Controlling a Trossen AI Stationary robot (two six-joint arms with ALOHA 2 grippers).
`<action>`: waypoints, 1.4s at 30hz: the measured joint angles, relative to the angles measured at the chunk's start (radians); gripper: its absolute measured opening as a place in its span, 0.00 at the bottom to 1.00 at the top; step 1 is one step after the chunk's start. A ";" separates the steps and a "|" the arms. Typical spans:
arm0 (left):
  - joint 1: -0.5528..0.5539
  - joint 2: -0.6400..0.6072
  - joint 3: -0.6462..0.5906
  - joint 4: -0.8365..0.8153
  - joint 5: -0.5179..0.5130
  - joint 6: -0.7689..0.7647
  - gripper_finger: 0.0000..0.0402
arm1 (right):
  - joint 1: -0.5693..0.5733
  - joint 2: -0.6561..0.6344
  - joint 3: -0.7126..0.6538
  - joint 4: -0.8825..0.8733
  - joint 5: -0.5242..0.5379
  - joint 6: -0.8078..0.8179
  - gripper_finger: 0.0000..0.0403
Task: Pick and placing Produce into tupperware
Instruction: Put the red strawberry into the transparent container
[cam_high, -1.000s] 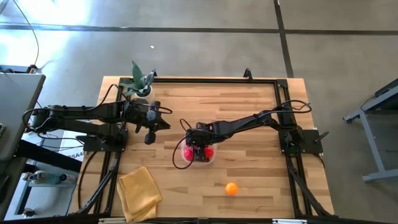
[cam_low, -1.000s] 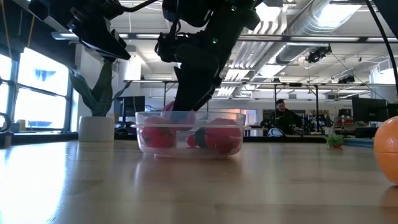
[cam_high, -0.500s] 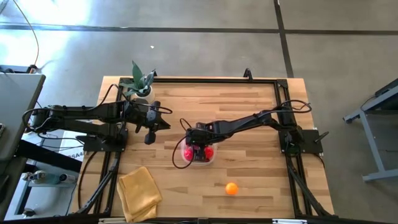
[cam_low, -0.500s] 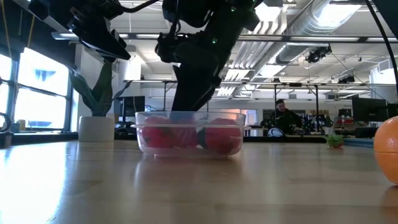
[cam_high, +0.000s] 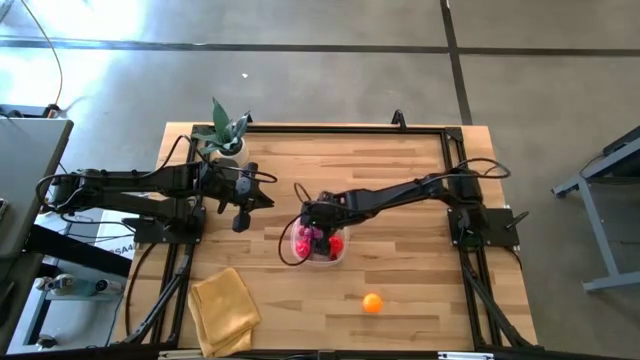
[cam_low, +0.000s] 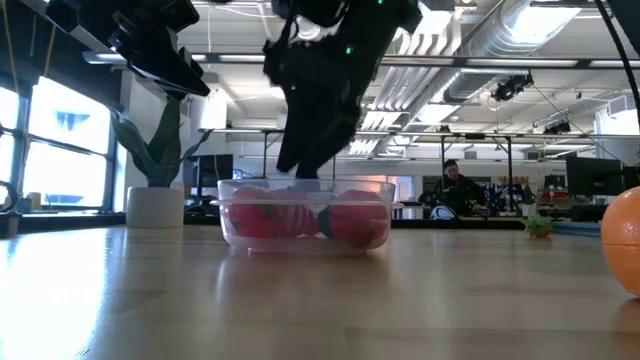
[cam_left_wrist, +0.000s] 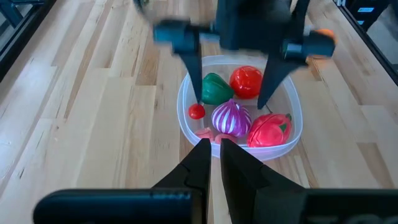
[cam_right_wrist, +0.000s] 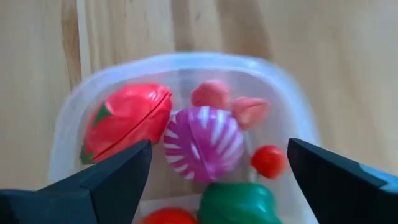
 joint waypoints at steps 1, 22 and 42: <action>0.000 0.000 0.000 0.000 0.000 0.000 0.06 | 0.000 -0.019 0.000 -0.011 0.017 0.015 0.91; 0.000 0.000 0.000 0.000 0.000 0.000 0.06 | -0.125 -0.405 0.001 -0.986 0.367 0.876 0.91; 0.000 0.000 0.000 0.000 0.000 0.000 0.06 | -0.584 -0.774 -0.617 -0.556 0.066 0.769 0.91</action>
